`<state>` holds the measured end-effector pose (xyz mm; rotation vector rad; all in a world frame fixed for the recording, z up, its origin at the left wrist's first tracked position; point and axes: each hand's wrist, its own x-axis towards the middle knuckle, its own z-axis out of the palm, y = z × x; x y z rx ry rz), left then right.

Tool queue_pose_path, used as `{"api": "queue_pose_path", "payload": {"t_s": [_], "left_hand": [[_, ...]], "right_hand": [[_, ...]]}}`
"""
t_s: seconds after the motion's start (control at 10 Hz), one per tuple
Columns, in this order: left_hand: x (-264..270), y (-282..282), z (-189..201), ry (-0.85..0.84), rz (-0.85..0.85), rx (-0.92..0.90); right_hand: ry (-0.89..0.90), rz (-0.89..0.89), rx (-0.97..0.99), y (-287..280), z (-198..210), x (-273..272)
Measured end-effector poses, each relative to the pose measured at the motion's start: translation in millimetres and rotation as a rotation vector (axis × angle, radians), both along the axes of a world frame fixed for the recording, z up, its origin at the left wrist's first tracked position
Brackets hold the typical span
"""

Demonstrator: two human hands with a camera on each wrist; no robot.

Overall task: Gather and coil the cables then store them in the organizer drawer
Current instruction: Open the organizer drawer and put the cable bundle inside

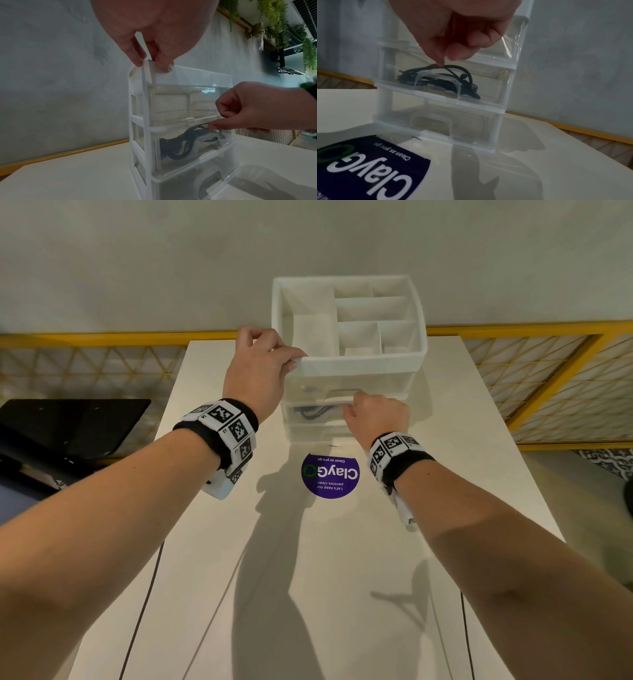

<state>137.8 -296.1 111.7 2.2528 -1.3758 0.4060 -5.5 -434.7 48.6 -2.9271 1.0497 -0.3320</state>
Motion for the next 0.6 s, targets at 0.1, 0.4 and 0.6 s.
{"api": "queue_pose_path", "payload": {"t_s": [0.1, 0.4, 0.6], "left_hand": [[3.2, -0.2, -0.3, -0.007, -0.011, 0.007], [-1.1, 8.5, 0.1, -0.026, -0.016, 0.068], [-8.1, 53.5, 14.1, 0.199, -0.126, 0.091]], "right_hand": [[0.073, -0.043, 0.037, -1.7, 3.7, 6.3], [0.091, -0.123, 0.263, 12.1, 16.3, -16.0], [-0.007, -0.192, 0.517, 55.0, 10.9, -91.6]]}}
